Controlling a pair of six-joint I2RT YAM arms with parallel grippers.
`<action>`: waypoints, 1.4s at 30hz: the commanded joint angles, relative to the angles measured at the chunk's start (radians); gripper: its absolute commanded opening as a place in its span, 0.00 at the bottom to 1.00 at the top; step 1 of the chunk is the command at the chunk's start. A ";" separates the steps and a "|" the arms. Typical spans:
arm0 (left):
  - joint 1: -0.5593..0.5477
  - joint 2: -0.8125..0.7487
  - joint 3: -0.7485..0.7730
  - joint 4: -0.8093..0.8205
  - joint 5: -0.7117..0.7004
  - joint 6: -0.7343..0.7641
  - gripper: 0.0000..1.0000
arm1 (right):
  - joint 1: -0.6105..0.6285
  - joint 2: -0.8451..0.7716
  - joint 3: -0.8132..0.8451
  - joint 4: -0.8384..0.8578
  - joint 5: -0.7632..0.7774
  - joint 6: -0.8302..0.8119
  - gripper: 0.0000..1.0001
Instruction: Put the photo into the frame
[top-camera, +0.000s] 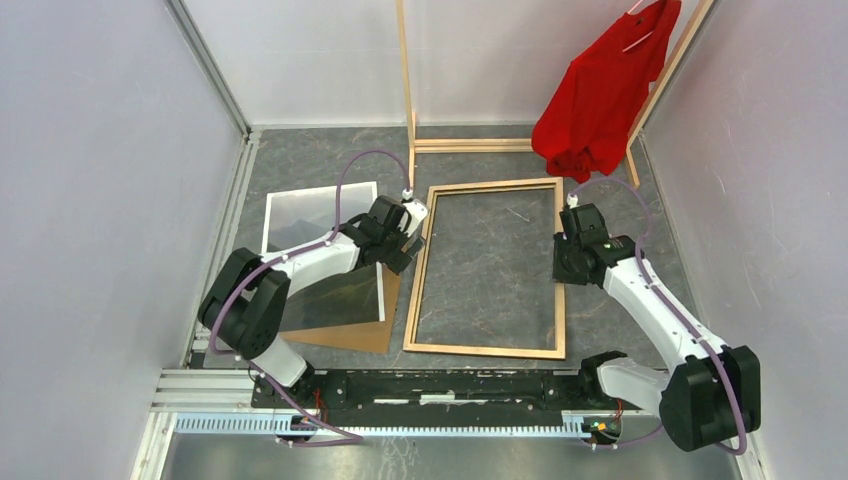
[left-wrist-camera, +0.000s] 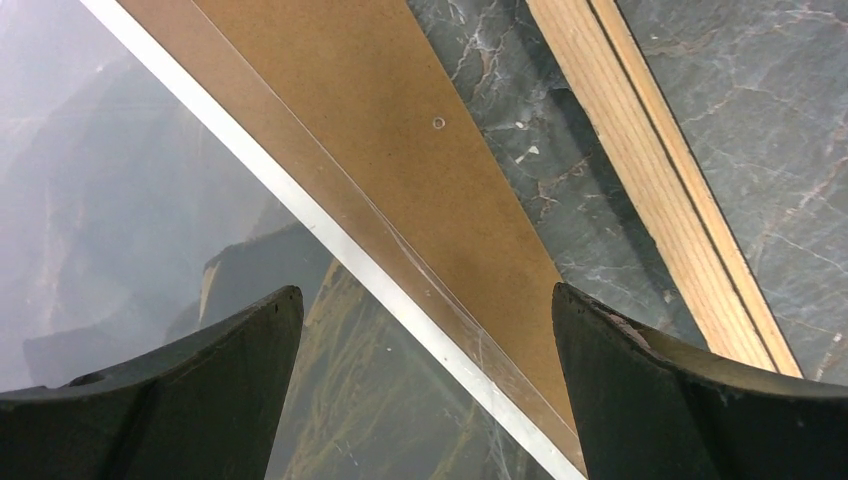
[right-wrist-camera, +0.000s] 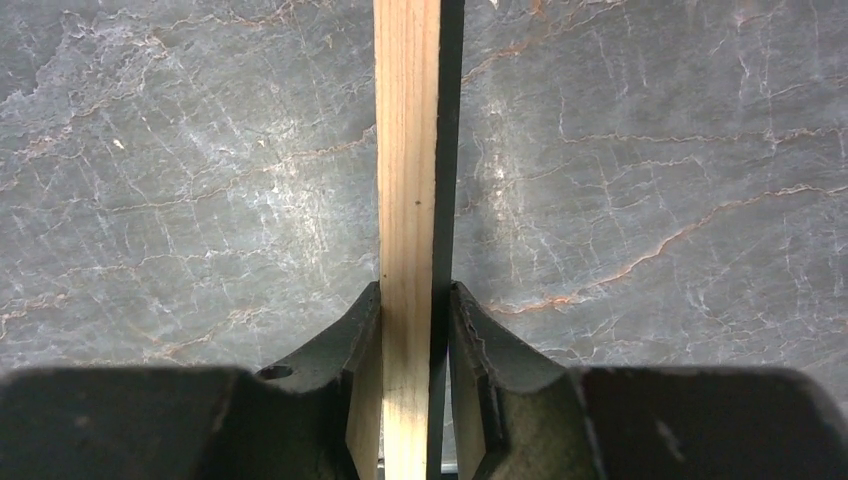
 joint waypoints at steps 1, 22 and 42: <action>-0.015 0.017 0.008 0.059 -0.044 0.057 1.00 | 0.003 0.019 -0.022 0.111 0.038 -0.039 0.24; -0.071 -0.012 -0.046 0.039 -0.012 0.104 1.00 | 0.003 0.377 0.003 0.329 0.057 -0.133 0.30; 0.190 -0.161 0.213 -0.330 0.172 0.172 1.00 | 0.113 0.199 0.077 0.356 0.098 -0.034 0.98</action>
